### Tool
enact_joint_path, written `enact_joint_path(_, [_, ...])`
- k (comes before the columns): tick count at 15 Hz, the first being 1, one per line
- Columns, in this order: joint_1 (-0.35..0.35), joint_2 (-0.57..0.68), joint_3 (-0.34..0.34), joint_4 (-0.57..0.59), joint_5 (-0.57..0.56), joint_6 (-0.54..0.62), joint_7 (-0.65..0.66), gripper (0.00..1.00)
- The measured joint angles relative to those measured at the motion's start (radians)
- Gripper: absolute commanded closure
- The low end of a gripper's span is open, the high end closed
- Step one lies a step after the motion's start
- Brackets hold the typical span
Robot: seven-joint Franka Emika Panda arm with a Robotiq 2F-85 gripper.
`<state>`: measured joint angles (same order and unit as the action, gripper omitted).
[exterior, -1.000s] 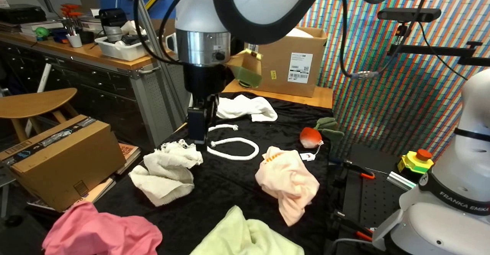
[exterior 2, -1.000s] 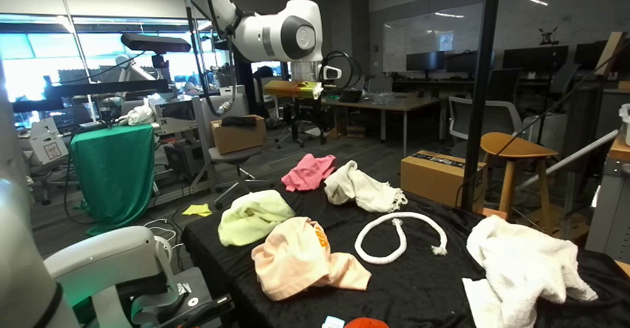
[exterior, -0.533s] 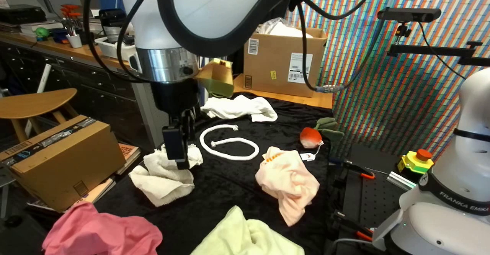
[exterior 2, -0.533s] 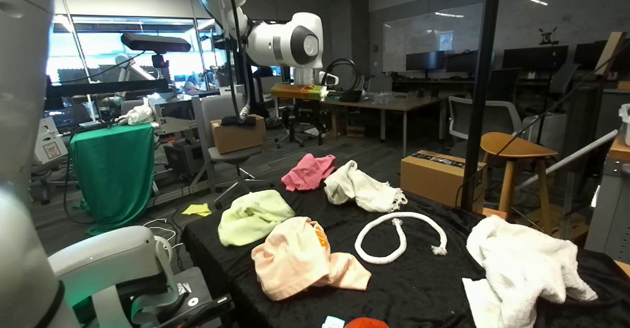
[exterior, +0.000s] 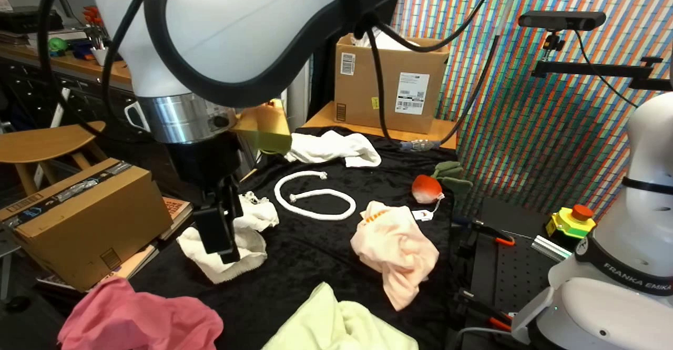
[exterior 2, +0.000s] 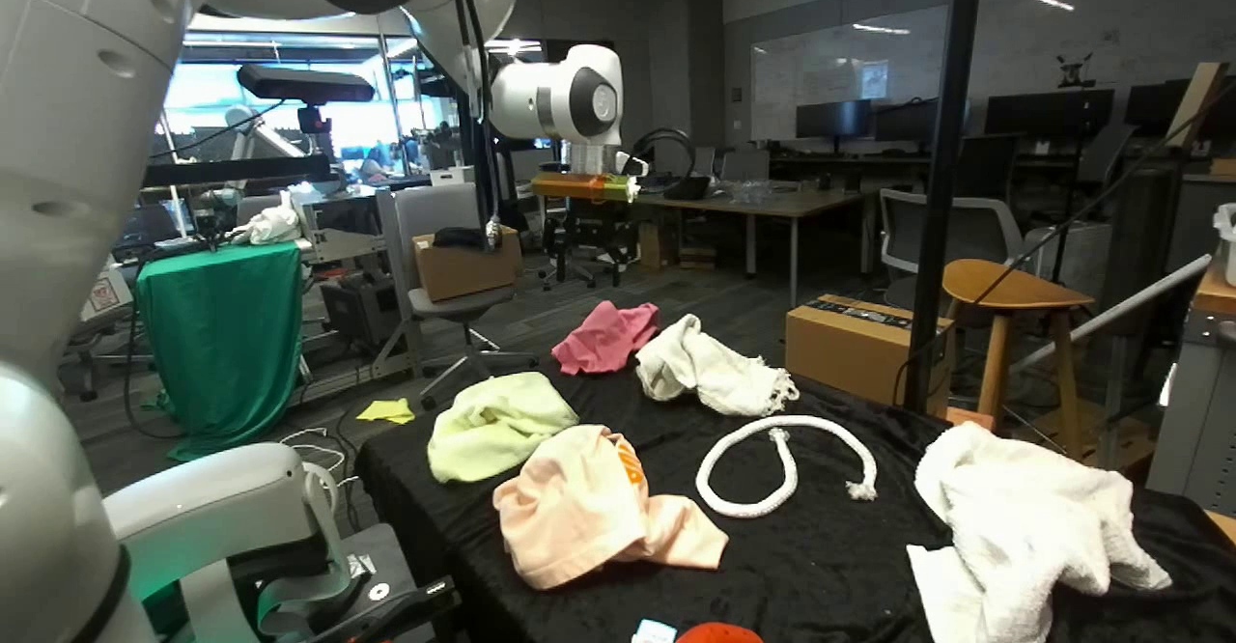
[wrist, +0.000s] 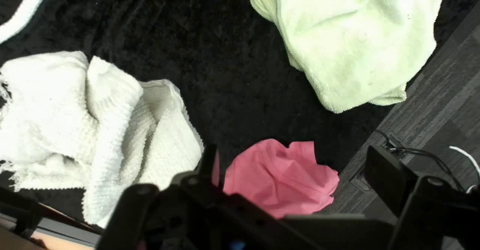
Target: Pile the things on the table on the rope
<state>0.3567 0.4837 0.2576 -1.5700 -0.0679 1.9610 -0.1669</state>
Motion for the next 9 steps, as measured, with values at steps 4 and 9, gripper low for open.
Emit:
enact_joint_path(4, [0.042, 0.076, 0.001, 0.081, -0.033, 0.000, -0.006, 0.00])
enact_joint_path(9, [0.087, 0.172, 0.001, 0.184, -0.047, 0.005, -0.006, 0.00])
